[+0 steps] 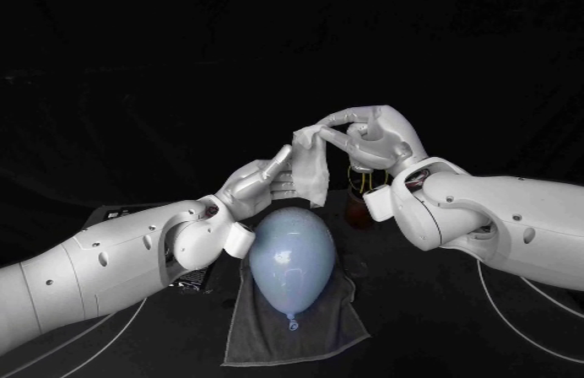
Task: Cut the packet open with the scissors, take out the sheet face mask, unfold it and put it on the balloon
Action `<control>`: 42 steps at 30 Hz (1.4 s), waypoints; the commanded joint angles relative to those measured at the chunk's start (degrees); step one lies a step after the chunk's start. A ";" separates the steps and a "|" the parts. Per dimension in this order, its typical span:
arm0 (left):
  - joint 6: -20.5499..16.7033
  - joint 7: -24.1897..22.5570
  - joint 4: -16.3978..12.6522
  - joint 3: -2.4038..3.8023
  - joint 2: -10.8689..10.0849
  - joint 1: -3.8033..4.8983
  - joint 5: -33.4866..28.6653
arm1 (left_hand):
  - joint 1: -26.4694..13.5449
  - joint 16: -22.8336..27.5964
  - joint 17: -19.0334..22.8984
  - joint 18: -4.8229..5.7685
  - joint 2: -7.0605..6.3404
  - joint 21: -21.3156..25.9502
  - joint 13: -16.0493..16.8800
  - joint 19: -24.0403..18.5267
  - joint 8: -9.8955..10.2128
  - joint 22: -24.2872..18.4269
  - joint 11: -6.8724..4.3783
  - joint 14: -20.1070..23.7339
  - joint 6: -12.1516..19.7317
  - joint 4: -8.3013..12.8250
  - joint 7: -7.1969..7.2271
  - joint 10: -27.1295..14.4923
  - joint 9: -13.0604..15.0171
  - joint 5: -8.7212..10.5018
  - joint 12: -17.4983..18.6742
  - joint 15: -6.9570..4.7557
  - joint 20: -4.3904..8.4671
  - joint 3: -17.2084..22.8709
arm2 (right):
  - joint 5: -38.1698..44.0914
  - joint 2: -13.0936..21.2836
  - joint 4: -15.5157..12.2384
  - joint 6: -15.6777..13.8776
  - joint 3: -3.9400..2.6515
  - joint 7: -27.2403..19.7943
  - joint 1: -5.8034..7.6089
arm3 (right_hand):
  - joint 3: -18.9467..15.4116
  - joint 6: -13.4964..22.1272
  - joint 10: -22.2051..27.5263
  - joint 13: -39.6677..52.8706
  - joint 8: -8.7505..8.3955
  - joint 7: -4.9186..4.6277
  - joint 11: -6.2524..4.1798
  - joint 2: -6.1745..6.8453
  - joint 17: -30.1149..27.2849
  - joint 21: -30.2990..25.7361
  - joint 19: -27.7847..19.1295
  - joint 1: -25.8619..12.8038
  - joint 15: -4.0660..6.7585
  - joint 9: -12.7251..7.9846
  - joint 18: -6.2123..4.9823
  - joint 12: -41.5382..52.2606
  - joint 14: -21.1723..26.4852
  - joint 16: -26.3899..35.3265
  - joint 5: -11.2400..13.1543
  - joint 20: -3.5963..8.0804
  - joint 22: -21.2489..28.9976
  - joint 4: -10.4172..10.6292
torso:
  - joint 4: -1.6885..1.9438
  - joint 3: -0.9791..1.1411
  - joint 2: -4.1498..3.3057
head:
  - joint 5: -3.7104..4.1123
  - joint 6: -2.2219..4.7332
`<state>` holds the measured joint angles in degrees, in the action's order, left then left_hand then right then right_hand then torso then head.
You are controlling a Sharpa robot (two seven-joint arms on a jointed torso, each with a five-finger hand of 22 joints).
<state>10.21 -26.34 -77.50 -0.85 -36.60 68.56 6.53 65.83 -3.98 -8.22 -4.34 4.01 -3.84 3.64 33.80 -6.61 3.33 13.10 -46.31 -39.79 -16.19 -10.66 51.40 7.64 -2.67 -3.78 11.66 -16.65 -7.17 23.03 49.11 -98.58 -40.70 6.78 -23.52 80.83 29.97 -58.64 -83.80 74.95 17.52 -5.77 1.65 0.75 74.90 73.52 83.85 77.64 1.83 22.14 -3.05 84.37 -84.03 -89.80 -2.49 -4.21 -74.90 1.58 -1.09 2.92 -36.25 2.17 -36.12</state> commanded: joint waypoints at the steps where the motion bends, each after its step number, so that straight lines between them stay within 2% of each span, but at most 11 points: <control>1: 1.58 0.92 1.08 0.05 1.06 0.03 -2.18 | 4.62 -0.27 -0.07 -0.83 -0.86 -0.66 0.05 1.94 -0.12 0.18 -0.15 -1.16 -0.61 1.04 -4.41 0.06 0.24 -0.02 -0.01 -0.14 0.07 -0.34 | -2.60 -0.99 1.19 -0.57 -0.16 -1.12 0.42 | 0.37 -0.43 -2.63 10.49 0.23 -0.05 -0.29 -0.41 15.10 -0.24 0.11 -0.13 0.41 1.45 -0.24 0.24 -5.97 -0.20 -0.29 0.42 -10.72 0.12 | -0.04 -0.02 0.03 | 0.59 0.16; 5: 0.44 1.16 1.97 0.05 1.95 0.04 -2.23 | 10.51 -0.55 -0.16 -1.64 -1.58 -1.12 0.11 4.11 -0.87 0.29 -0.47 -1.99 -2.75 2.91 -4.11 0.99 0.78 -0.08 -0.22 -0.42 0.07 -0.49 | -2.90 -2.11 2.51 -0.79 -0.33 -1.18 0.80 | 0.37 -0.43 -2.63 10.49 0.23 -0.05 -0.29 -0.41 15.10 -0.24 0.11 -0.13 0.41 1.45 -0.24 0.24 -5.97 -0.20 -0.29 0.42 -10.72 0.12 | 0.03 0.00 0.00 | 1.17 0.39; 8: -0.25 1.31 2.28 0.06 2.35 0.05 -1.91 | 14.94 -0.76 -0.23 -2.15 -1.26 -1.43 0.10 5.83 -1.72 0.37 -0.75 -2.58 -5.24 4.83 -3.75 1.79 1.37 -0.03 -0.32 -0.69 0.05 0.20 | -3.01 -2.90 3.62 -0.95 -0.43 -1.15 1.05 | 0.42 -0.40 -2.60 10.47 0.25 -0.04 -0.29 -0.42 15.10 -0.39 0.05 -0.14 0.40 1.47 -0.27 0.21 -5.97 -0.20 -0.29 0.41 -10.68 0.08 | 0.02 0.00 -0.02 | 1.61 0.64; 16: -2.58 1.54 2.84 0.07 2.98 0.07 -1.48 | 24.09 -2.20 -0.91 -4.44 1.90 -3.30 0.14 13.23 -3.57 0.94 -2.15 -5.85 -9.00 8.58 -2.47 4.76 2.20 -0.08 -0.85 -2.01 0.15 3.37 | -3.31 -4.16 5.90 -1.02 -0.52 -0.98 1.36 | 0.44 -0.39 -2.62 10.49 0.26 -0.04 -0.29 -0.42 15.10 -0.41 0.04 -0.14 0.40 1.47 -0.27 0.23 -5.97 -0.20 -0.29 0.41 -10.67 0.07 | 0.00 0.01 -0.03 | 2.07 0.84; 21: -4.09 1.58 3.14 0.08 3.18 0.08 -1.59 | 27.32 -3.83 -1.83 -6.05 3.91 -4.45 0.07 16.02 -4.64 1.14 -3.21 -9.23 -11.50 9.25 -1.66 7.19 2.50 -0.09 -1.46 -3.31 0.24 5.96 | -3.38 -4.53 6.98 -1.07 -0.54 -0.88 1.46 | 0.49 -0.36 -2.65 10.53 0.30 -0.04 -0.29 -0.41 15.10 -0.30 0.08 -0.14 0.40 1.50 -0.25 0.27 -5.97 -0.20 -0.29 0.41 -10.70 0.02 | 0.02 0.01 -0.02 | 2.12 0.61; 25: -5.03 1.73 3.32 0.08 3.28 0.08 -1.63 | 28.30 -4.17 -2.17 -6.19 4.00 -4.75 -0.03 16.94 -5.11 1.11 -3.45 -10.07 -12.52 9.26 -1.43 7.88 2.61 -0.10 -1.38 -3.59 0.36 7.12 | -3.40 -4.78 7.55 -1.21 -0.55 -0.91 1.51 | 0.49 -0.36 -2.65 10.53 0.30 -0.04 -0.29 -0.41 15.10 -0.30 0.08 -0.14 0.40 1.50 -0.25 0.27 -5.97 -0.20 -0.29 0.41 -10.70 0.02 | 0.06 0.02 -0.02 | 2.11 0.49; 34: -5.93 2.06 3.59 0.08 3.37 0.09 -2.33 | 29.37 -4.05 -2.66 -6.16 5.97 -4.38 -0.06 17.29 -6.99 0.66 -3.93 -10.52 -14.96 7.95 -0.78 9.12 3.32 -0.11 -0.85 -3.91 0.45 12.51 | -3.38 -4.93 9.17 -1.63 -0.61 -1.11 1.63 | 0.53 -0.33 -2.64 10.52 0.34 -0.04 -0.29 -0.40 15.10 -0.37 0.05 -0.14 0.39 1.52 -0.26 0.26 -5.97 -0.20 -0.29 0.41 -10.68 -0.03 | 0.01 0.01 -0.05 | 2.23 0.06; 35: -6.09 2.06 3.60 0.08 3.35 0.09 -2.40 | 29.43 -4.04 -2.74 -6.13 5.74 -4.21 -0.06 17.15 -7.30 0.60 -4.02 -10.65 -15.14 7.84 -0.65 9.41 3.47 -0.12 -0.81 -3.98 0.42 13.51 | -3.34 -4.90 9.37 -1.64 -0.61 -1.10 1.66 | 0.53 -0.33 -2.64 10.52 0.34 -0.04 -0.29 -0.40 15.10 -0.37 0.05 -0.14 0.39 1.52 -0.26 0.26 -5.97 -0.20 -0.29 0.41 -10.68 -0.03 | -0.01 0.01 -0.05 | 2.22 -0.01; 36: -6.24 2.05 3.61 0.07 3.34 0.09 -2.45 | 28.56 -3.88 -3.01 -6.19 3.88 -3.82 -0.16 16.97 -7.99 0.54 -4.01 -10.89 -14.84 6.75 -0.70 9.86 3.82 0.02 -0.30 -4.06 0.37 16.86 | -3.27 -4.87 9.53 -1.63 -0.62 -1.08 1.67 | 0.53 -0.33 -2.64 10.52 0.34 -0.04 -0.29 -0.40 15.10 -0.37 0.05 -0.14 0.39 1.52 -0.26 0.26 -5.97 -0.20 -0.29 0.41 -10.68 -0.03 | -0.02 0.01 -0.05 | 2.20 -0.04; 37: -6.45 2.04 3.60 0.07 3.31 0.09 -2.52 | 28.62 -3.87 -3.04 -6.16 3.88 -3.81 -0.11 16.99 -8.11 0.55 -4.08 -10.92 -14.92 6.74 -0.61 10.01 3.88 -0.07 -0.34 -4.04 0.35 17.30 | -3.10 -4.82 9.77 -1.57 -0.62 -0.98 1.69 | 0.53 -0.33 -2.64 10.52 0.34 -0.04 -0.29 -0.40 15.10 -0.37 0.05 -0.14 0.39 1.52 -0.26 0.26 -5.97 -0.20 -0.29 0.41 -10.68 -0.03 | -0.02 0.02 -0.04 | 2.19 -0.06; 42: -7.21 1.99 3.45 0.07 3.19 0.08 -2.80 | 26.34 -3.99 -3.82 -6.07 -0.65 -3.31 -0.03 17.04 -10.52 0.55 -4.58 -12.05 -15.28 5.34 -0.02 11.64 5.16 -0.17 -0.28 -4.46 0.26 24.25 | -2.32 -4.61 10.68 -1.22 -0.62 -0.21 1.73 | 0.58 -0.30 -2.64 10.52 0.37 -0.04 -0.29 -0.38 15.10 -0.29 0.08 -0.14 0.39 1.55 -0.25 0.26 -5.97 -0.20 -0.29 0.41 -10.70 -0.08 | -0.01 0.03 -0.01 | 2.17 -0.18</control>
<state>4.07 -24.16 -73.90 -0.79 -33.45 68.62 4.50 92.14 -7.93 -12.02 -9.82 3.56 -7.43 3.57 50.59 -16.91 3.92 8.44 -58.22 -55.09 -10.78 -10.93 62.84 12.63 -2.52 -4.32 7.15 -16.18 16.77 19.77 44.44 -88.12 -42.11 6.26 -23.72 82.44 30.29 -58.78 -83.80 74.94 17.68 -5.86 1.66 1.04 74.90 73.50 83.97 77.36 1.72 22.96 -3.02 84.47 -83.92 -89.76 -2.52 -4.09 -74.91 1.57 -1.10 2.95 -36.30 4.35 -36.24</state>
